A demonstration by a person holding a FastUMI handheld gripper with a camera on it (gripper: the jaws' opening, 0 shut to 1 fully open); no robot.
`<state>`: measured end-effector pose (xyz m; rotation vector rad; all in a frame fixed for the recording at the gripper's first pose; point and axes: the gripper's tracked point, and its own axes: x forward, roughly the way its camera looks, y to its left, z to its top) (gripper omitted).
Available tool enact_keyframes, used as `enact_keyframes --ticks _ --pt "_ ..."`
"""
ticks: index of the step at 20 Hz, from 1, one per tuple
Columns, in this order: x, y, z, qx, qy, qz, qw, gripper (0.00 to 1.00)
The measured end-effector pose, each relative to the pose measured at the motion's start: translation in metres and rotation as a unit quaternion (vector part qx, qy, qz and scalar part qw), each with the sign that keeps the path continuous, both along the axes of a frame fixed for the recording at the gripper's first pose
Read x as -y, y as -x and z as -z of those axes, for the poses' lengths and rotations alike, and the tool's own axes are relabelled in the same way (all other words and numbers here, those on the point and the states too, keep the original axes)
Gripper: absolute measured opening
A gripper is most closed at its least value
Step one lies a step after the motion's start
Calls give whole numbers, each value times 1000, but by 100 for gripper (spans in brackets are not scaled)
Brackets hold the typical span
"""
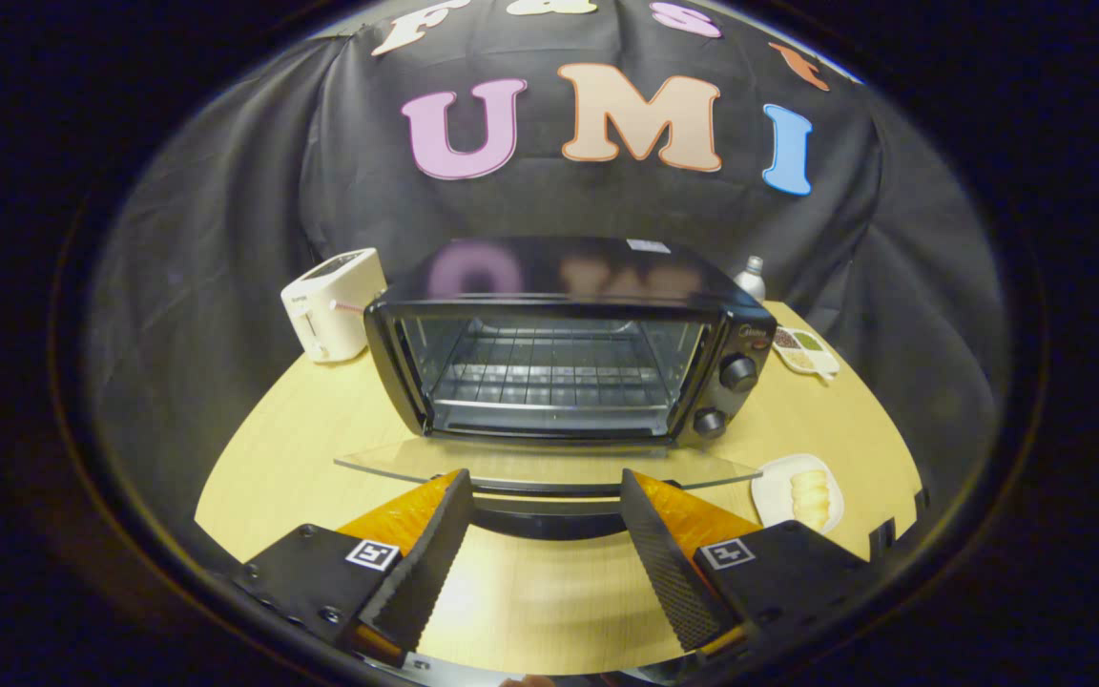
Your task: Open the toaster oven, put the food inside, and close the toaster oven door.
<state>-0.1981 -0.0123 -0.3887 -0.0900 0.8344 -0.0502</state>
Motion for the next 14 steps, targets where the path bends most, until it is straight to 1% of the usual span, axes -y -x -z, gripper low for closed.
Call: enact_keyframes --ticks 5,8,10,14 --pt "-1 26 26 -52 9 -6 999 98" --pt "3 52 53 -92 19 -18 995 98" --pt "4 63 71 -115 16 -14 993 98" --pt "8 68 89 -130 9 -7 992 98"
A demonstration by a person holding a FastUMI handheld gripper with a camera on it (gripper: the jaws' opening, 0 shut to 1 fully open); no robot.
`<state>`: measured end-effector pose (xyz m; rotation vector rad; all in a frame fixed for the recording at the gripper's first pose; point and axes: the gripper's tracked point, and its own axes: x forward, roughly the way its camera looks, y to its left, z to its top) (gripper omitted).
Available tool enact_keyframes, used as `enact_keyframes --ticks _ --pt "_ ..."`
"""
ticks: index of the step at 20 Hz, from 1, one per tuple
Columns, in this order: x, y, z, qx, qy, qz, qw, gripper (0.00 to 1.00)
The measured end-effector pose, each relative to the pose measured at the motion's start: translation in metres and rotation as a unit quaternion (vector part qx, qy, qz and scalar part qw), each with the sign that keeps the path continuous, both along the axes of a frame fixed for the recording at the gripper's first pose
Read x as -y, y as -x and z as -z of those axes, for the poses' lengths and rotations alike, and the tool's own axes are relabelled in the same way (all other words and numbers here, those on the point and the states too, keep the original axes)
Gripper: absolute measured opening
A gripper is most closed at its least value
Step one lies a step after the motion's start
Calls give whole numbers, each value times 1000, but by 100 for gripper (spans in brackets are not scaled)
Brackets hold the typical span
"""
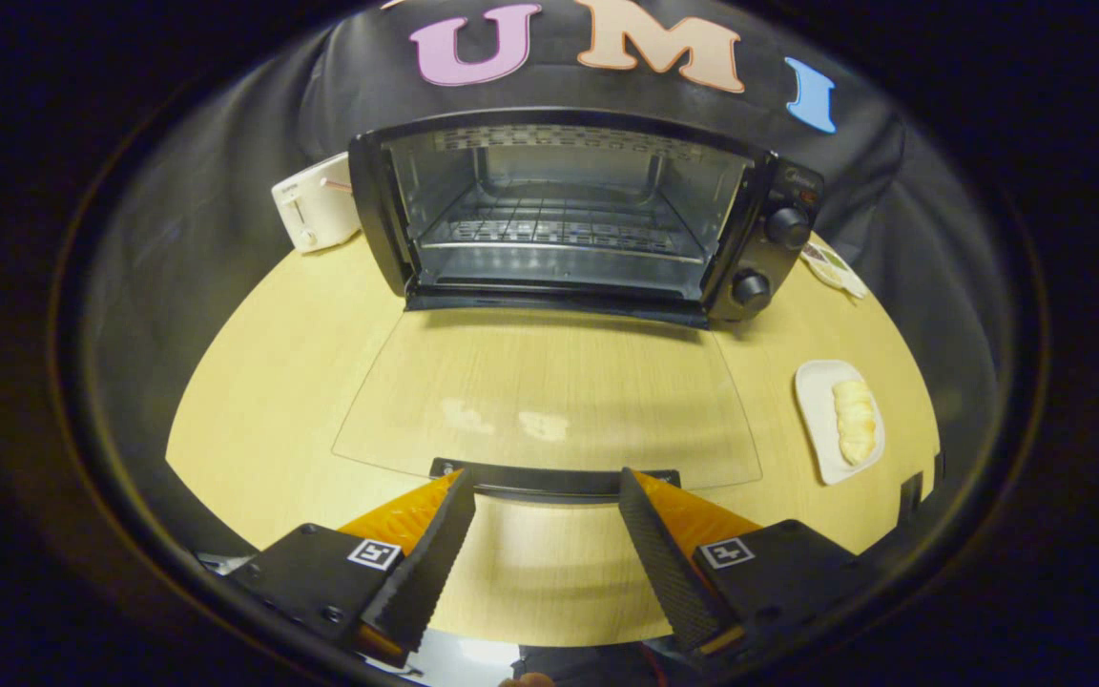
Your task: Open the toaster oven, put the food inside, and close the toaster oven door.
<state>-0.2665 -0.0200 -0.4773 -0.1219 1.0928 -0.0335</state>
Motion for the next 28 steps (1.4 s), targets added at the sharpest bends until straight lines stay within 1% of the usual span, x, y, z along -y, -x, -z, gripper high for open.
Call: enact_keyframes --ticks 4,8,10,13,17,24,28 --pt "0 -4 -5 1 -5 6 1000 97" --pt "-3 -19 -31 34 -28 17 999 98" --pt "4 -31 -46 55 -33 28 998 98" --pt "28 -49 -66 79 -27 56 995 98" --pt "84 -65 -76 94 0 100 991 98" --pt "220 -68 -70 95 49 195 975 98" --pt "281 -57 -53 79 65 211 972 98"
